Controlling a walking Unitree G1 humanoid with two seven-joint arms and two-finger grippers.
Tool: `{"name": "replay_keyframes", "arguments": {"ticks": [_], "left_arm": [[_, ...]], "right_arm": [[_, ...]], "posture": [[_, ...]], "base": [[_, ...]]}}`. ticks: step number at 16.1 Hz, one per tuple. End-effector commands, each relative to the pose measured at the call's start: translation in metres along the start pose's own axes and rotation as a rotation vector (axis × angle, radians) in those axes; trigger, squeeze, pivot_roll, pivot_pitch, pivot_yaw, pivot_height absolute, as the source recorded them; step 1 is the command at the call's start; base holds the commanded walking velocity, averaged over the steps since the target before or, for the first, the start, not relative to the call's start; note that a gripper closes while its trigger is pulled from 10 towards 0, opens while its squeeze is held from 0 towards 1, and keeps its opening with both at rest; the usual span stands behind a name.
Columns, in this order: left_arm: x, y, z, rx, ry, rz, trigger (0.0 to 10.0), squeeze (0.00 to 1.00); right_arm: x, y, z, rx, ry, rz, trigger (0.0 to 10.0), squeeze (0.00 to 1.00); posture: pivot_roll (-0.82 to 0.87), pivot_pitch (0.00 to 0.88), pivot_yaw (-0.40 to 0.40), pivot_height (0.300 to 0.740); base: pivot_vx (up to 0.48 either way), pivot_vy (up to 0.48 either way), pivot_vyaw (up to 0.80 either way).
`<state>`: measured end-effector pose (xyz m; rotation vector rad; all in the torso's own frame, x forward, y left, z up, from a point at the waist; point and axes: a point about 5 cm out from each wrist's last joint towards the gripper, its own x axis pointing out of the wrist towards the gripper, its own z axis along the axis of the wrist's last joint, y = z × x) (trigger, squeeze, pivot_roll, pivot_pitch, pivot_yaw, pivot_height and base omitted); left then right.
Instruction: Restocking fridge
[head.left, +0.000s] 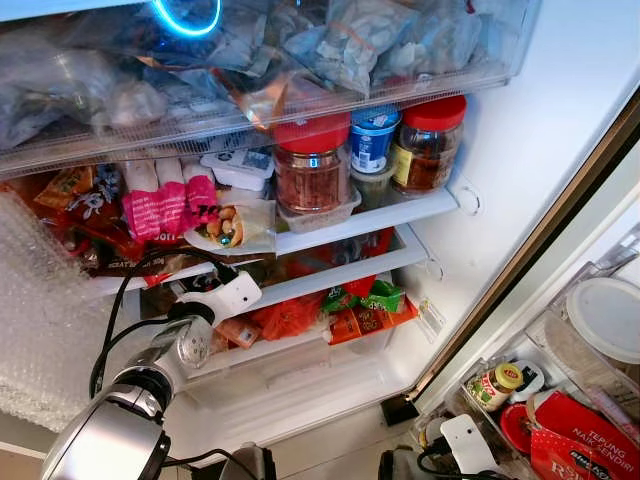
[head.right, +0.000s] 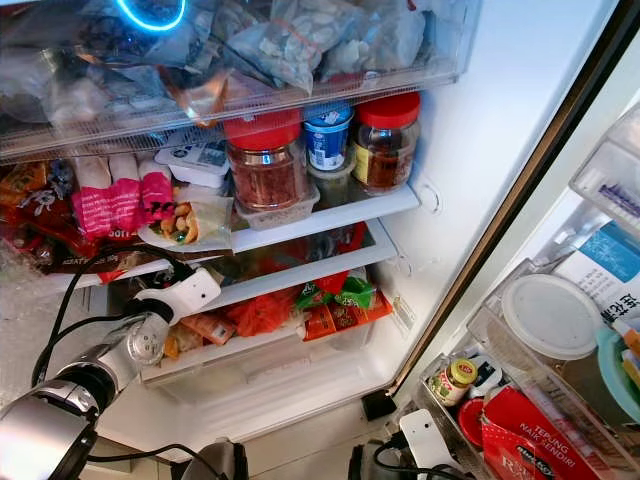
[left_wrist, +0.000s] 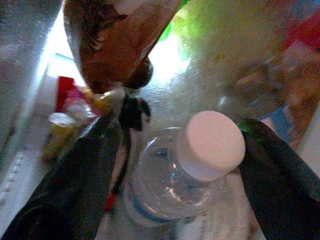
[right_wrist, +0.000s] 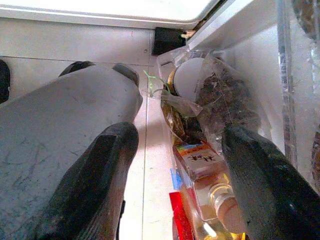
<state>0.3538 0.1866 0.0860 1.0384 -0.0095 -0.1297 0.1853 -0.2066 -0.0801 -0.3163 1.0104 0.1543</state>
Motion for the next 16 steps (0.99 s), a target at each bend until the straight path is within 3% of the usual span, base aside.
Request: {"name": "replay_keyframes", "arguments": {"ticks": [1,3,4,8,10,14,16], "left_arm": [[-0.002,-0.003,-0.004,-0.045,0.020,-0.022,10.0,1.00],[-0.001,-0.004,-0.001,-0.085,0.009,-0.059,10.0,1.00],[0.000,-0.005,0.002,-0.084,-0.009,-0.084,10.0,0.00],[0.001,-0.004,0.005,-0.159,-0.019,-0.138,10.0,0.00],[0.005,-0.004,0.011,-0.141,-0.029,-0.174,10.0,0.00],[0.011,0.003,0.018,-0.294,-0.027,-0.167,10.0,0.00],[0.011,0.004,0.018,-0.299,-0.029,-0.153,10.0,0.00]], "right_arm": [[-0.002,0.002,-0.020,0.012,0.076,0.007,10.0,0.00],[-0.002,0.002,-0.020,0.012,0.077,0.008,10.0,0.00],[-0.002,0.002,-0.019,0.010,0.078,0.010,10.0,0.00],[-0.002,0.003,-0.019,0.007,0.077,0.013,10.0,0.00],[-0.002,0.002,-0.019,0.005,0.080,0.010,10.0,0.00],[-0.002,0.001,-0.018,0.003,0.079,0.010,10.0,0.00],[-0.002,0.001,-0.017,0.003,0.077,0.010,10.0,0.00]], "posture": [[-0.05,0.128,-0.016,0.652],[-0.05,0.125,-0.017,0.652],[-0.04,0.121,-0.016,0.652],[-0.04,0.114,-0.014,0.652],[-0.04,0.111,-0.016,0.652],[-0.04,0.109,-0.019,0.652],[-0.04,0.109,-0.019,0.652]], "base": [[0.000,0.000,0.00],[0.000,0.000,0.00],[0.000,0.000,0.00],[0.000,0.000,0.00],[0.000,0.000,0.00],[0.000,0.000,0.00],[0.000,0.000,0.00]]}}
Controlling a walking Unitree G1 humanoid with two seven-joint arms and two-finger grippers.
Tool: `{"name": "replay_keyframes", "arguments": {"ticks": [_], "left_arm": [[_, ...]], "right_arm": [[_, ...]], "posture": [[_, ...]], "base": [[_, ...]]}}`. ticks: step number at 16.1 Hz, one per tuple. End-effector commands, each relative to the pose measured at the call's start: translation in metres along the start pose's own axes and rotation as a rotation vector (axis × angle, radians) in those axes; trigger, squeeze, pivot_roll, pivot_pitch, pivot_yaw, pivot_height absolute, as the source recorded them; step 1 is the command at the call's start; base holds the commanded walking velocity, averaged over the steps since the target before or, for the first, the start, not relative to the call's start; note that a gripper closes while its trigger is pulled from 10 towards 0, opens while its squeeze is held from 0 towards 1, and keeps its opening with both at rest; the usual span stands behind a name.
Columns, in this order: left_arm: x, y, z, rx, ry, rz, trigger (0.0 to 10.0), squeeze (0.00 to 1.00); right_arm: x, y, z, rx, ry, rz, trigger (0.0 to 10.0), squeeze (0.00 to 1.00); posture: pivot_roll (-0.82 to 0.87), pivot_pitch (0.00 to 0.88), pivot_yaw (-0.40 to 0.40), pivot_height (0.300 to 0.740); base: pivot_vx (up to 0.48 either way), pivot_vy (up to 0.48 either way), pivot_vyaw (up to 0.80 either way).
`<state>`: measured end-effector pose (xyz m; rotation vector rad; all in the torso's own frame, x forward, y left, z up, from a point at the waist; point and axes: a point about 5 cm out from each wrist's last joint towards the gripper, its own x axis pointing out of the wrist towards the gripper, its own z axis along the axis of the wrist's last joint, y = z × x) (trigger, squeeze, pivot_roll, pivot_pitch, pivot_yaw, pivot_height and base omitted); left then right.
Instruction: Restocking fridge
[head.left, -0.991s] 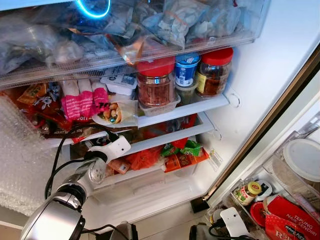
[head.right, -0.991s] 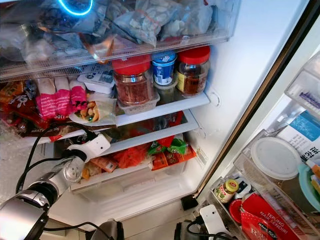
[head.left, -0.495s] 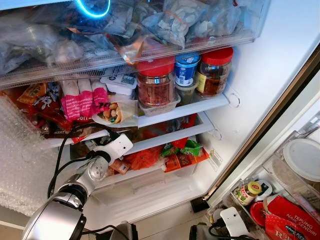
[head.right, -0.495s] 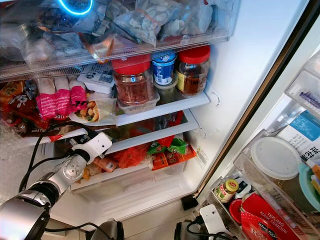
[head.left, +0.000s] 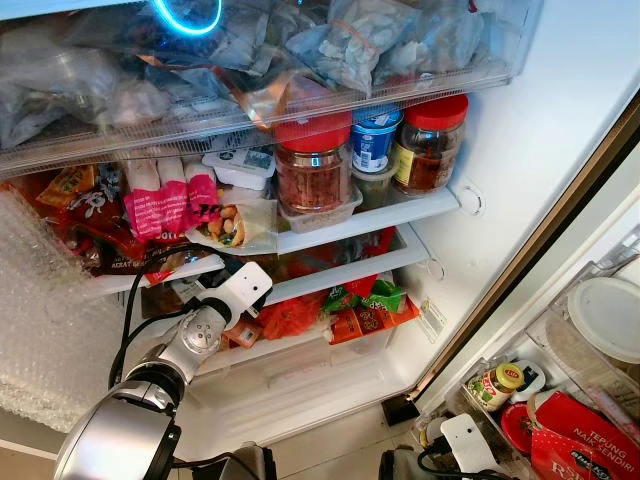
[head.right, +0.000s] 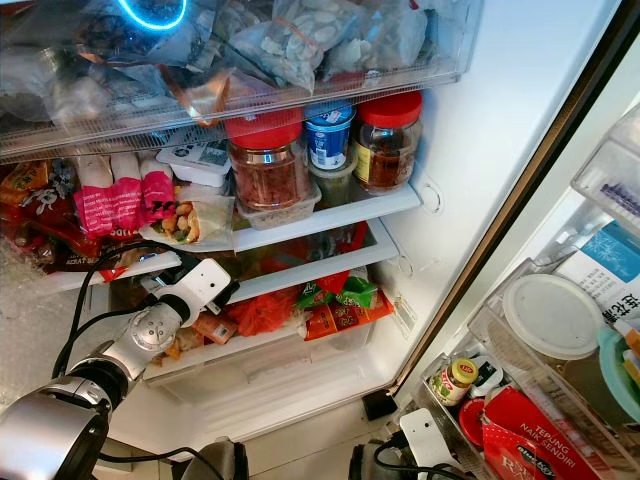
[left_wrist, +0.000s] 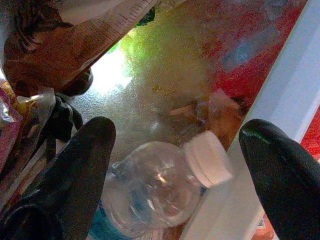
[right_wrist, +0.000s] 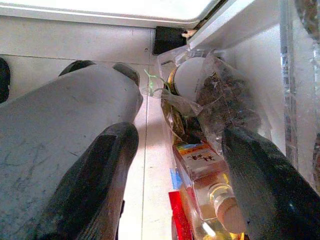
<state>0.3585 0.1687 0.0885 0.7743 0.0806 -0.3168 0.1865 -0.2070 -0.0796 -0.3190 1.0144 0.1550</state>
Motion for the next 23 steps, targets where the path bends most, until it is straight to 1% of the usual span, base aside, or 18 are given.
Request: {"name": "replay_keyframes", "arguments": {"ticks": [1,4,6,9,10,12,13,15,16,18,20,21,22,23], "left_arm": [[0.003,0.011,0.005,-0.035,-0.010,0.053,10.0,0.00],[0.003,0.015,0.008,-0.039,-0.028,0.079,10.0,0.00],[0.004,0.015,0.010,-0.066,-0.042,0.071,10.0,0.00],[0.003,0.012,0.012,-0.148,-0.078,0.035,10.0,0.00],[0.002,0.009,0.013,-0.199,-0.099,0.041,10.0,0.00],[0.001,0.005,0.014,-0.217,-0.118,0.044,10.0,0.00],[-0.003,-0.003,0.014,-0.264,-0.160,0.047,10.0,0.00],[-0.007,-0.007,0.015,-0.300,-0.197,0.060,10.0,0.00],[-0.008,-0.008,0.014,-0.313,-0.202,0.068,10.0,0.00],[-0.016,-0.021,0.010,-0.363,-0.220,0.048,10.0,0.00],[-0.023,-0.029,0.005,-0.416,-0.221,0.049,10.0,0.00],[-0.028,-0.033,0.001,-0.433,-0.217,0.054,10.0,0.00],[-0.038,-0.041,-0.005,-0.452,-0.213,0.057,10.0,0.00],[-0.042,-0.045,-0.007,-0.455,-0.212,0.053,10.0,0.00]], "right_arm": [[-0.002,0.002,-0.018,0.005,0.073,0.010,10.0,0.00],[-0.002,0.001,-0.018,0.005,0.072,0.006,10.0,0.00],[-0.002,0.001,-0.017,0.005,0.070,0.002,10.0,0.00],[-0.002,0.001,-0.017,0.002,0.069,0.002,10.0,0.00],[-0.002,0.001,-0.018,0.001,0.069,0.003,10.0,0.00],[-0.002,0.001,-0.018,0.001,0.069,0.003,10.0,0.00],[-0.002,0.001,-0.018,0.002,0.069,0.003,10.0,0.00],[-0.002,0.001,-0.018,0.002,0.069,0.003,10.0,0.00],[-0.002,0.001,-0.018,0.001,0.069,0.003,10.0,0.00],[-0.002,0.001,-0.018,-0.003,0.070,0.007,10.0,0.00],[-0.002,0.001,-0.019,-0.001,0.070,0.007,10.0,0.00],[-0.002,0.001,-0.019,0.001,0.070,0.006,10.0,0.00],[-0.002,0.001,-0.019,0.002,0.071,0.003,10.0,0.00],[-0.002,0.001,-0.019,0.003,0.071,0.001,10.0,0.00]], "posture": [[-0.04,0.110,-0.019,0.652],[-0.04,0.109,-0.021,0.652],[-0.04,0.107,-0.021,0.652],[-0.03,0.107,-0.021,0.652],[-0.03,0.107,-0.019,0.652],[-0.03,0.108,-0.018,0.652],[-0.03,0.111,-0.019,0.652],[-0.03,0.111,-0.018,0.652],[-0.03,0.111,-0.016,0.652],[-0.02,0.109,-0.011,0.652],[-0.02,0.108,-0.009,0.652],[-0.02,0.108,-0.009,0.652],[-0.02,0.108,-0.006,0.652],[-0.02,0.108,-0.006,0.652]], "base": [[0.000,0.000,0.00],[0.000,0.000,0.00],[0.000,0.000,0.00],[0.000,0.000,0.00],[0.000,0.000,0.00],[0.000,0.000,0.00],[0.000,0.000,0.00],[0.000,0.000,0.00],[0.000,0.000,0.00],[0.000,0.000,0.00],[0.000,0.000,0.00],[0.000,0.000,0.00],[0.000,0.000,0.00],[0.000,0.000,0.00]]}}
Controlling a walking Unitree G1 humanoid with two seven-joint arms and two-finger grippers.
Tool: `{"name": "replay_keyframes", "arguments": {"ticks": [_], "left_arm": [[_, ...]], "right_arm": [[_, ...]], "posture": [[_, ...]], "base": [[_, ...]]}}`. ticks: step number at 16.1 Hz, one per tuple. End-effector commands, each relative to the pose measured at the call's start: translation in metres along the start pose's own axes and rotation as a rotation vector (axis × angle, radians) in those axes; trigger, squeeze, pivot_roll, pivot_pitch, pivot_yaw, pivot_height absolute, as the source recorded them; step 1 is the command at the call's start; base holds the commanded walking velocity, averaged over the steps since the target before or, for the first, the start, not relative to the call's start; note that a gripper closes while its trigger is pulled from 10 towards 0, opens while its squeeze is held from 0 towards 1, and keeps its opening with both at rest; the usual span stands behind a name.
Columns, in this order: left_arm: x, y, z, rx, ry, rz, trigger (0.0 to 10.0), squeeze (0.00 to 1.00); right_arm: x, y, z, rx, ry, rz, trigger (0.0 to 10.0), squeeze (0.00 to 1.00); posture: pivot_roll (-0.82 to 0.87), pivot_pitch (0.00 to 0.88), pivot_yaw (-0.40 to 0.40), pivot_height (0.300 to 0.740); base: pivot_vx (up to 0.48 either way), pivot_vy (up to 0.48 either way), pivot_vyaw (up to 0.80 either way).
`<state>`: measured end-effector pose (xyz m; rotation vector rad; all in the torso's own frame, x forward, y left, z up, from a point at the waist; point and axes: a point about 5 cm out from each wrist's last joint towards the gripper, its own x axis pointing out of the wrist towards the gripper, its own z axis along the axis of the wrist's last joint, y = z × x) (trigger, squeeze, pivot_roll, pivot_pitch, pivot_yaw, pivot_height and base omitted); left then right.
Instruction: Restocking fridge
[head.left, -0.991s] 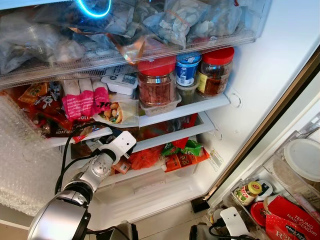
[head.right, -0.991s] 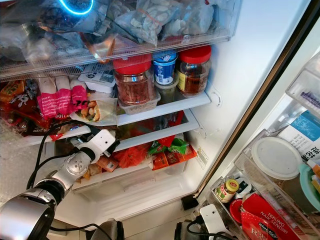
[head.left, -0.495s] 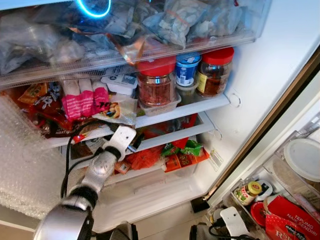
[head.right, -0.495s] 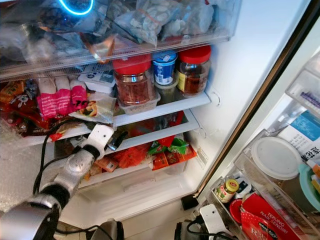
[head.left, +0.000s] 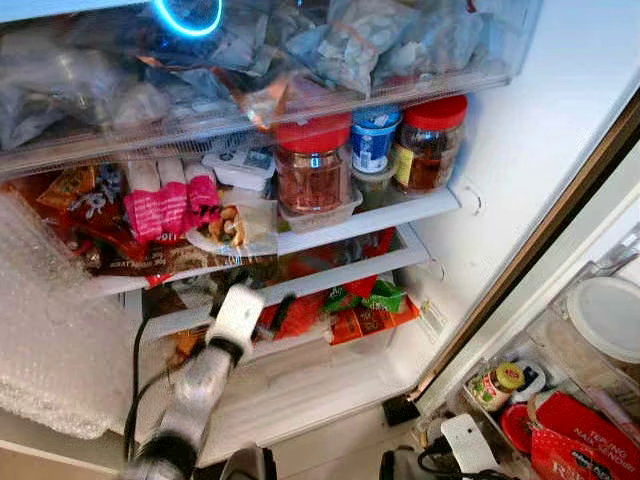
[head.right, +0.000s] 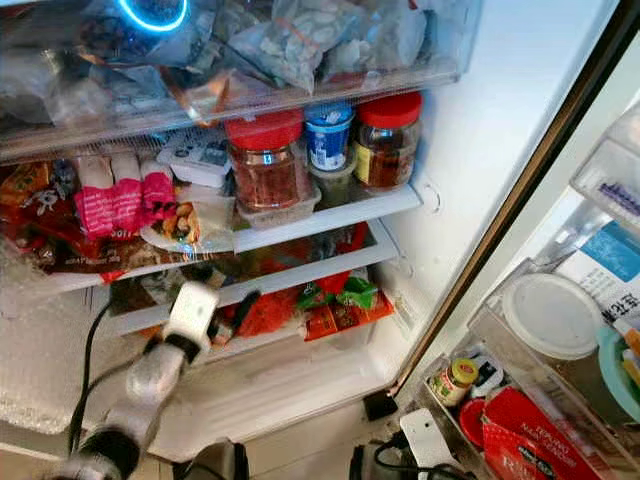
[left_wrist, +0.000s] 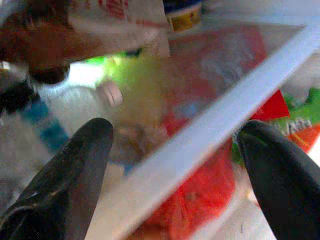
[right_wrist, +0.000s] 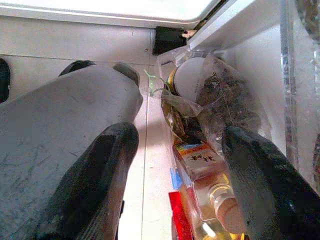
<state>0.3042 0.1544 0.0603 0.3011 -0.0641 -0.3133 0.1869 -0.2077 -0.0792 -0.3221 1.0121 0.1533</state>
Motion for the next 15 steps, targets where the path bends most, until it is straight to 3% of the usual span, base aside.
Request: {"name": "replay_keyframes", "arguments": {"ticks": [1,3,6,10,15], "left_arm": [[-0.004,-0.002,-0.001,-0.022,-0.003,0.004,10.0,0.00],[-0.011,-0.003,-0.002,-0.052,0.011,0.024,10.0,0.00],[-0.033,-0.007,-0.006,-0.090,0.043,0.091,10.0,0.00],[-0.046,0.009,-0.013,-0.175,0.091,0.214,10.0,0.00],[-0.055,0.010,-0.019,-0.211,0.147,0.254,10.0,0.00]], "right_arm": [[-0.002,0.002,-0.020,0.003,0.075,0.004,10.0,0.00],[-0.003,0.002,-0.020,0.004,0.076,0.003,10.0,0.00],[-0.003,0.003,-0.023,0.017,0.074,0.000,10.0,0.00],[-0.003,0.004,-0.025,0.017,0.080,-0.002,10.0,0.00],[-0.004,0.004,-0.027,0.021,0.081,-0.001,10.0,0.00]], "posture": [[-0.01,0.109,-0.008,0.652],[-0.01,0.107,-0.005,0.652],[-0.01,0.103,0.006,0.652],[0.00,0.097,0.004,0.652],[0.00,0.085,-0.003,0.652]], "base": [[0.000,0.000,0.00],[0.000,0.000,0.00],[0.000,0.000,0.00],[0.000,0.000,0.00],[-0.204,0.000,0.00]]}}
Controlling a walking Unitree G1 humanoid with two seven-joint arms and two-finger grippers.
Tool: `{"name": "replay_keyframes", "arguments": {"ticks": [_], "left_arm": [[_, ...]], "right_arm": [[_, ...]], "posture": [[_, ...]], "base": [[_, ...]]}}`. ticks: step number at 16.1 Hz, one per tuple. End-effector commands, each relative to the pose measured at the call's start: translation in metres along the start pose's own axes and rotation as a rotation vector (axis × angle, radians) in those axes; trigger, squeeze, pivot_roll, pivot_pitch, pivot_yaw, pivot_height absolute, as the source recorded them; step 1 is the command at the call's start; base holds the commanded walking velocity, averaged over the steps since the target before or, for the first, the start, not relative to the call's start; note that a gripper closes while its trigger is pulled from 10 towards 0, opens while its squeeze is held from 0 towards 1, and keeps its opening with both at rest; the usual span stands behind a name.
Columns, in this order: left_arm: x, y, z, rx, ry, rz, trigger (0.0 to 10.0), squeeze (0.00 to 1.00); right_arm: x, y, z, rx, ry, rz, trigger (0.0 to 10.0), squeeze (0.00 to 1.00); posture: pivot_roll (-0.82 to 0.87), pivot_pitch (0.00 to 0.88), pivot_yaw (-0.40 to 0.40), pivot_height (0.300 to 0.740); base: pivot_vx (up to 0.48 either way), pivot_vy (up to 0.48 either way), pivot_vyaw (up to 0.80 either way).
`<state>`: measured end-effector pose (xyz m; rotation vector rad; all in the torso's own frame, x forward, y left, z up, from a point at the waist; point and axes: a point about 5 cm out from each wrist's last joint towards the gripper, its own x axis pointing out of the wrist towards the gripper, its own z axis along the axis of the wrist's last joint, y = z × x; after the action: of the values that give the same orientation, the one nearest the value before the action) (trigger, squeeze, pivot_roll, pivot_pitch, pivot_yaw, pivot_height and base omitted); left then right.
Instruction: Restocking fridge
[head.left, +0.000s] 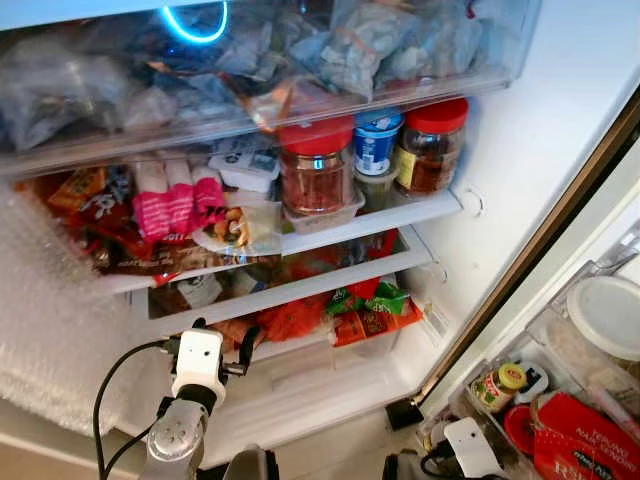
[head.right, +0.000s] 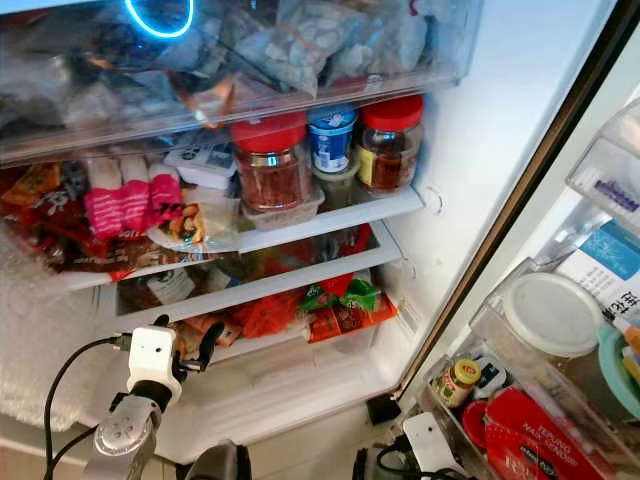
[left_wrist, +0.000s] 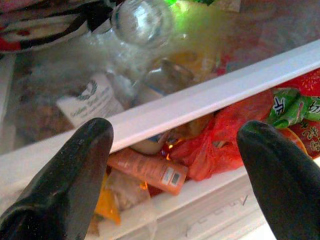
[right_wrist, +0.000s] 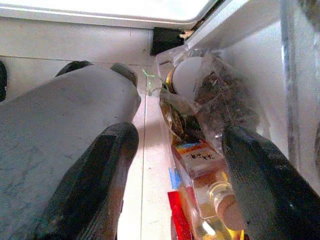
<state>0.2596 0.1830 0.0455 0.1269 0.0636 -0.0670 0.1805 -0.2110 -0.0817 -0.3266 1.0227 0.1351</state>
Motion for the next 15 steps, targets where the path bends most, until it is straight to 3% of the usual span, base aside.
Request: {"name": "replay_keyframes", "arguments": {"ticks": [1,15], "left_arm": [[-0.0034,0.0023,-0.0019,-0.028,0.018,0.020,10.0,0.00],[-0.0037,0.0042,-0.0055,-0.018,0.066,0.000,10.0,0.00]], "right_arm": [[-0.0022,0.0048,-0.0194,0.017,0.068,0.012,10.0,0.00],[-0.0018,0.0094,-0.0188,0.033,0.062,0.014,10.0,0.00]], "posture": [[0.00,0.081,-0.003,0.652],[0.01,0.047,0.013,0.652]], "base": [[-0.270,0.000,0.00],[-0.314,0.000,0.00]]}}
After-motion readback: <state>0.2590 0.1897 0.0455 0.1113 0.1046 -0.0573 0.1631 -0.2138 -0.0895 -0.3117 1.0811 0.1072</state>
